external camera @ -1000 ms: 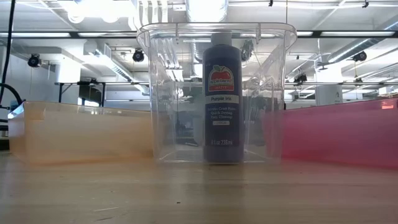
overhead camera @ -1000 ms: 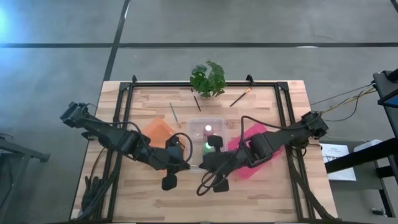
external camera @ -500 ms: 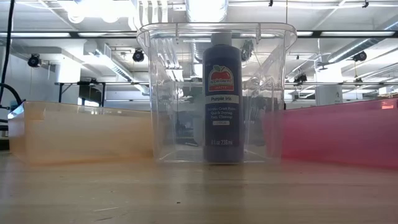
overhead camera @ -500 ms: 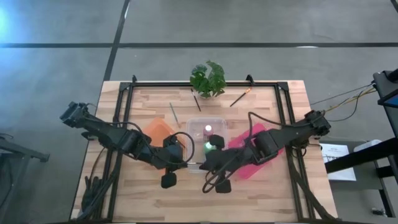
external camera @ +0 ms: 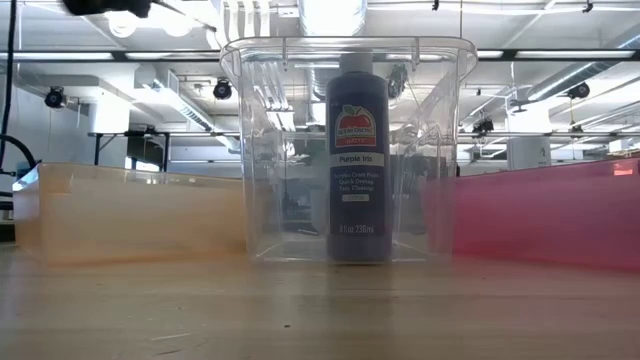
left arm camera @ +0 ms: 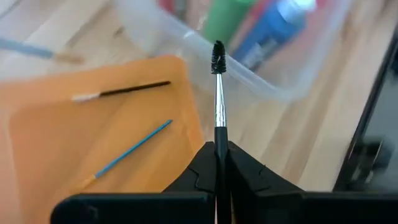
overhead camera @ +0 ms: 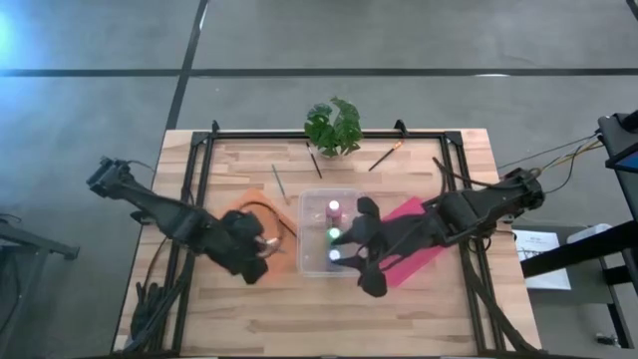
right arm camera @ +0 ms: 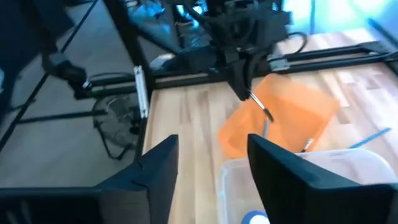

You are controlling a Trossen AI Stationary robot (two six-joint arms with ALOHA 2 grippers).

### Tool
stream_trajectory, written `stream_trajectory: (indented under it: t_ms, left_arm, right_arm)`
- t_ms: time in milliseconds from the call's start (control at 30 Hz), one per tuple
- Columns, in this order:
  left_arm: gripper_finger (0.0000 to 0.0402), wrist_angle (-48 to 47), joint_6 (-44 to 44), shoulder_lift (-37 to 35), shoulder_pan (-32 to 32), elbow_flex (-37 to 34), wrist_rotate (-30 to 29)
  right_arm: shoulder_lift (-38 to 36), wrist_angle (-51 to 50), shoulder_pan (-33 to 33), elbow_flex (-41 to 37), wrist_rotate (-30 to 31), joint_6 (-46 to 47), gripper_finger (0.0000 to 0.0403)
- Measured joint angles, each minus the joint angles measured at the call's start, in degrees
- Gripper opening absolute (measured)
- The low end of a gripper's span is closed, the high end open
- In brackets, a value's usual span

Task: Pick & Place Paint Supplies
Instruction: Put the bottom black lash brush into the orange bin

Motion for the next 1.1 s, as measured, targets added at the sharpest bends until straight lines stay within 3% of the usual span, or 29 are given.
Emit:
stream_trajectory:
  t_ms: [133, 267, 433, 533, 733, 1100]
  left_arm:
    - [0.0016, 5.7, -17.0, -7.7, -3.1, -9.4, -8.8]
    - [0.0016, 20.8, -30.4, -13.6, -4.6, -22.3, -16.4]
    - [0.0016, 52.2, -32.6, -15.5, -4.6, -38.9, -19.6]
    - [0.0016, 61.2, -35.7, -15.6, -4.7, -45.3, -21.5]
    - [0.0016, 62.1, -47.3, -15.6, -4.6, -50.8, -26.9]
    - [0.0035, 56.4, -58.6, -15.6, -4.5, -51.2, -32.9]
  right_arm:
    - [-0.8, -0.4, 0.3, 0.0, 4.0, 0.3, 0.0201]
    - [-1.2, -1.3, 0.3, 0.0, 5.8, 0.3, 0.0202]
    - [-1.2, -3.1, 0.3, 0.0, 6.9, 0.4, 0.0202]
    - [-1.2, -4.9, 0.3, 0.0, 7.0, 1.2, 0.0202]
    - [-1.2, -7.3, 0.3, 0.0, 7.0, 2.6, 0.0202]
    - [-1.1, -7.8, 0.3, 0.0, 7.1, 3.5, 0.0202]
